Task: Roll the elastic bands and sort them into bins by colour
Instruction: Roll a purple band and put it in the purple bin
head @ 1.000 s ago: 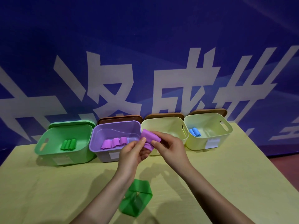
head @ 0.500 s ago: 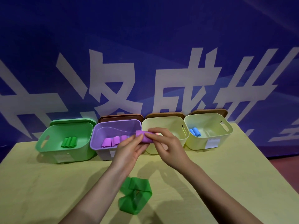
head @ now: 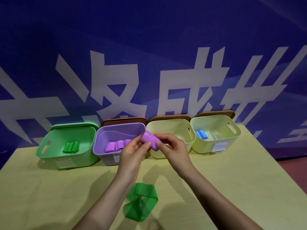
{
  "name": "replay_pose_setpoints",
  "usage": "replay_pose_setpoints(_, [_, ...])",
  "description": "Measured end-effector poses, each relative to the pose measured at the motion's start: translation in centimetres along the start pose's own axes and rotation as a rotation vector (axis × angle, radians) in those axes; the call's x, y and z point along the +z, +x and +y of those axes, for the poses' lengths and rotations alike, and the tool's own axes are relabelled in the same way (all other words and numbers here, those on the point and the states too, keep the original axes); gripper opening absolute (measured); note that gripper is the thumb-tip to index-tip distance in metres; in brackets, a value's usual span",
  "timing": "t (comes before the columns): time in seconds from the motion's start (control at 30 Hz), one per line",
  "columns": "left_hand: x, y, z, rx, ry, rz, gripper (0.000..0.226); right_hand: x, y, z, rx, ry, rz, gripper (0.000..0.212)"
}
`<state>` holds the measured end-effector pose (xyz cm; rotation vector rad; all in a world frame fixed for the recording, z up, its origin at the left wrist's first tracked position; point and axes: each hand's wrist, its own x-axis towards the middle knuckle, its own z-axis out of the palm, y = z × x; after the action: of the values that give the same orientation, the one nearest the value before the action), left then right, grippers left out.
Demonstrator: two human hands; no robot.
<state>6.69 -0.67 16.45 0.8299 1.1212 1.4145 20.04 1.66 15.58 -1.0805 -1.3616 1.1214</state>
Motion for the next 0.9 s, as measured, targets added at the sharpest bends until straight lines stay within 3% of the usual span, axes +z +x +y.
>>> replay_pose_setpoints(0.17, [-0.2, 0.3, -0.4, 0.033, 0.009, -0.014, 0.023, -0.3, 0.2, -0.4, 0.058, 0.079, -0.024, 0.013])
replay_pose_setpoints(0.27, [-0.9, 0.7, -0.7, 0.051, 0.076, -0.032, 0.022, -0.7, 0.5, -0.3, 0.122, 0.086, -0.128, 0.019])
replay_pose_setpoints(0.47, [-1.6, 1.0, -1.6, 0.027, 0.168, -0.066, 0.021, -0.5, 0.3, 0.8, 0.121, -0.089, -0.235, 0.015])
replay_pose_setpoints(0.57, [-1.9, 1.2, -1.9, 0.051, 0.242, -0.131, 0.007, -0.2, -0.2, 1.2, 0.076, -0.176, -0.266, 0.012])
replay_pose_setpoints(0.67, [-2.1, 1.4, -1.7, 0.075, 0.271, -0.175, 0.021, 0.0, -0.4, 1.4, 0.042, -0.162, -0.262, 0.011])
replay_pose_setpoints(0.77, [-2.1, 1.9, -1.2, 0.049, 0.218, -0.178, 0.018, 0.7, -0.1, 1.4, 0.011, -0.095, -0.22, 0.016])
replay_pose_setpoints(0.9, [-2.7, 3.0, -1.1, -0.113, -0.034, -0.113, 0.012, 1.3, 1.2, 1.3, 0.047, -0.07, -0.224, 0.015])
